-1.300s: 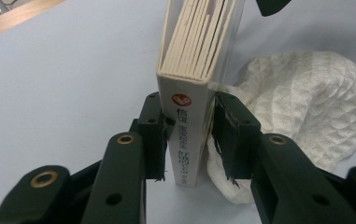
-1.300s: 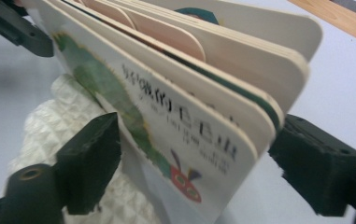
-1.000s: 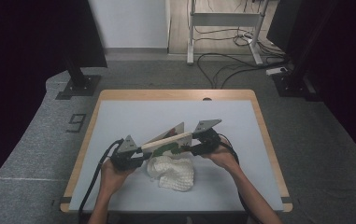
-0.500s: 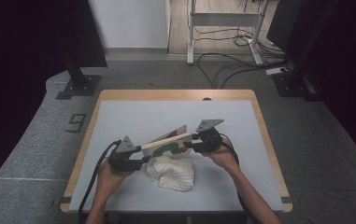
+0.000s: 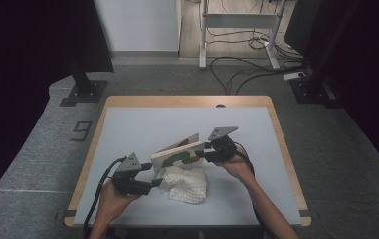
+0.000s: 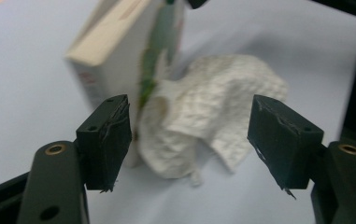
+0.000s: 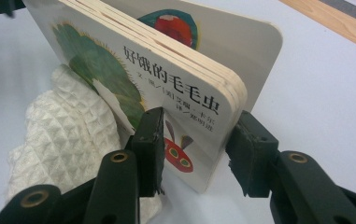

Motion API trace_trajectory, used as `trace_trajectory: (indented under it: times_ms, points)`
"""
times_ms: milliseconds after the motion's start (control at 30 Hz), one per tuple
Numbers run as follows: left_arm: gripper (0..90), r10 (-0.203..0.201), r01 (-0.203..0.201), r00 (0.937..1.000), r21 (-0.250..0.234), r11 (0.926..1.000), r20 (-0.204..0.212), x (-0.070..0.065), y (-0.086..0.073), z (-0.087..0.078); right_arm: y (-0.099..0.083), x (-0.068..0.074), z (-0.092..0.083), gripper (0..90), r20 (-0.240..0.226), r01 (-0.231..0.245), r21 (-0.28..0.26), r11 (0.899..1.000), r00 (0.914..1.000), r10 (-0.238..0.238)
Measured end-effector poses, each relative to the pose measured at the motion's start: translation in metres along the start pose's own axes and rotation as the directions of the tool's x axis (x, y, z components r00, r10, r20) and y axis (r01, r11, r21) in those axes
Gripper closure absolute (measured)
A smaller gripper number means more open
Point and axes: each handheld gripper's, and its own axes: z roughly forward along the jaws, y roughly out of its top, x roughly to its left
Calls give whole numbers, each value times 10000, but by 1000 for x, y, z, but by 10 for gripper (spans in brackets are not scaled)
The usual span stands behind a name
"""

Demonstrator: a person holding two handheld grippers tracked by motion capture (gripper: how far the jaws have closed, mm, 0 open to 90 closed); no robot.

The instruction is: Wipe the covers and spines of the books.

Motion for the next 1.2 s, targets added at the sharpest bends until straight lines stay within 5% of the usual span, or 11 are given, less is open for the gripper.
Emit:
trace_trajectory:
  times_ms: [333, 533, 767, 1000, 1200]
  points:
    - [215, 640, -661, 9923, 169, 9977, 1061, -22, 19, 33, 0, 0, 0, 563, 27, -26, 41, 10000, 10000, 26]
    - [205, 909, -983, 9895, 621, 9932, 1120, -27, 21, 61, 0, 0, 0, 559, 19, -17, 22, 10000, 10000, 17]
    - [191, 811, -893, 9910, 744, 9932, 1068, -24, 18, 83, 0, 1, 1, 553, 34, -43, 26, 10000, 10000, 43]
    - [175, 1014, -1116, 9922, 1533, 9819, 724, -23, 6, 110, 0, 1, 1, 547, 40, -52, 24, 10000, 10000, 52]
    - [255, 966, -1094, 9922, 1793, 9777, 790, -19, 1, 118, 0, 2, 1, 544, 48, -54, 43, 10000, 10000, 54]
